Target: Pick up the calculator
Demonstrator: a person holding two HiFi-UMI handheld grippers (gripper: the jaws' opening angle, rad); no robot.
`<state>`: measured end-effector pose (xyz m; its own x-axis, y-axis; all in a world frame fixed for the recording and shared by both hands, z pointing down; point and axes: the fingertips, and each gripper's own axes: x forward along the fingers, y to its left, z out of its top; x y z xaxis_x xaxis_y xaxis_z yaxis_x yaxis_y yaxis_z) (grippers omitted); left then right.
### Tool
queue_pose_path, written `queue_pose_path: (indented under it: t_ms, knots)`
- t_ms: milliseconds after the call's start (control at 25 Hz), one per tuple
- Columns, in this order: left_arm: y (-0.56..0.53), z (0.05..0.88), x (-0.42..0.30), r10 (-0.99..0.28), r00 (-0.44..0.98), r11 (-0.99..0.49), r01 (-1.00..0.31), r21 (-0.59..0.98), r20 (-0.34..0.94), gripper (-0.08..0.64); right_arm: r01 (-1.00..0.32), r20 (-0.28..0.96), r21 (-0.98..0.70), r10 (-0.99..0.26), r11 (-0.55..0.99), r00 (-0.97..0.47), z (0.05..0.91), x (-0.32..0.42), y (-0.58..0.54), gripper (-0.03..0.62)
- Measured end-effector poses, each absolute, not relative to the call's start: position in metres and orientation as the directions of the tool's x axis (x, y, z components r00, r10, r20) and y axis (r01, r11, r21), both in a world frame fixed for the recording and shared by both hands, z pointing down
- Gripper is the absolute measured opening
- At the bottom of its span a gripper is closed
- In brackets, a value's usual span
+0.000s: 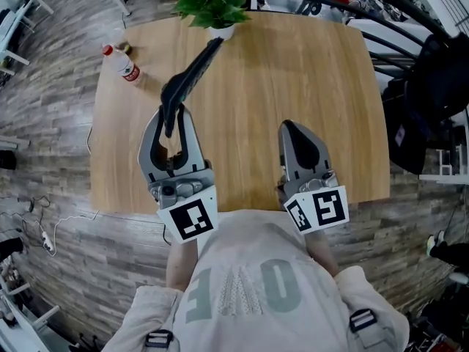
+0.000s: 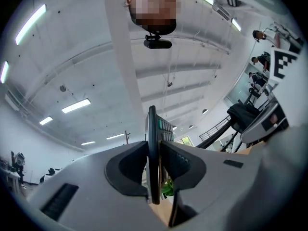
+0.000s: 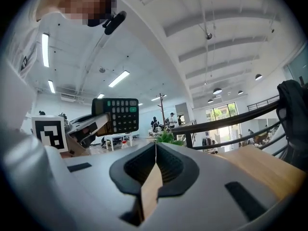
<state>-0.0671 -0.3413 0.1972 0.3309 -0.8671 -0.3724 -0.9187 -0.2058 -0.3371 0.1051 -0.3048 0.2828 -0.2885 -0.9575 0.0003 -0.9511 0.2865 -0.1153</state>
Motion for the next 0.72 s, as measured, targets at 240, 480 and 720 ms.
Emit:
queue_pose_path:
  t_ms: [240, 480, 720]
  knots:
    - [-0.340, 0.194, -0.057, -0.846, 0.371, -0.246, -0.909, -0.337, -0.384, 0.095, -0.964, -0.024, -0.081, -0.968, 0.253, -0.251, 0.275, 0.111, -0.307, 0.020]
    - [-0.342, 0.197, -0.046, -0.834, 0.414, -0.296, -0.893, -0.339, -0.364, 0.091, -0.974, 0.008, -0.056, -0.975, 0.221, -0.222, 0.282, 0.118, -0.306, 0.018]
    - [-0.344, 0.194, -0.045, -0.832, 0.415, -0.296, -0.893, -0.339, -0.368, 0.091, -0.976, 0.021, -0.046, -0.977, 0.211, -0.212, 0.283, 0.119, -0.306, 0.018]
